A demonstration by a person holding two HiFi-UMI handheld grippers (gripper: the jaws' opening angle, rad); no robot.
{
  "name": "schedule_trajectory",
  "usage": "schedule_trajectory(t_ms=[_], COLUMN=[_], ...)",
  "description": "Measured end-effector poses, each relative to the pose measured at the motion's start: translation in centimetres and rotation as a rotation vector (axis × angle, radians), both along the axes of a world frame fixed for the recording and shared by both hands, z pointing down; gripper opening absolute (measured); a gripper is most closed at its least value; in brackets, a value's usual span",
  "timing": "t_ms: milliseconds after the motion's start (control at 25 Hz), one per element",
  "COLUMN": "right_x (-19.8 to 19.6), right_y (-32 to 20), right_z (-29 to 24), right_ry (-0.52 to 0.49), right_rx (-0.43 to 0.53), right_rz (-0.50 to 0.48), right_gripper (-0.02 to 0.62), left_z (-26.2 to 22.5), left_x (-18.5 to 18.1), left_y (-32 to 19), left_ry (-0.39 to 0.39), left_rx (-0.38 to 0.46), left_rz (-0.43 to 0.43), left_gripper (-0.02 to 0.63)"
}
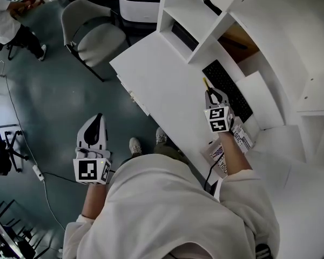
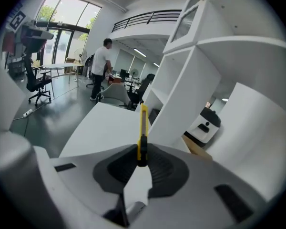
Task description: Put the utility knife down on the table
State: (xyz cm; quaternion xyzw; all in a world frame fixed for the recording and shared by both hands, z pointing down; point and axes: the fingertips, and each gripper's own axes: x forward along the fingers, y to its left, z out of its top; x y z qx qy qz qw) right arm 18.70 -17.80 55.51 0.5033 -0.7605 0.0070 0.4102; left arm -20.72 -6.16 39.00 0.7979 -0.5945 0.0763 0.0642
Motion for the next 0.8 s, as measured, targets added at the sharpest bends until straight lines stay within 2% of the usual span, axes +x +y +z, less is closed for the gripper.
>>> schedule_trajectory(t_ms=[320, 800], right_x=[2.6, 4.6], right_y=[-1.8, -2.8], right_z=[8.0, 16.6], right_ry=[0.089, 0.165], right_rx=[-0.173, -0.388], right_rz=[-0.014, -0.031], right_gripper=[0.067, 0.067], left_z=[1.1, 3.0], left_x=[-0.4, -0.8], left_y=[-0.6, -1.9], left_ry=[-0.026, -0.047], left_rx=[-0.048, -0.12], left_rz=[-0.024, -0.046], left_gripper=[0.0, 0.001])
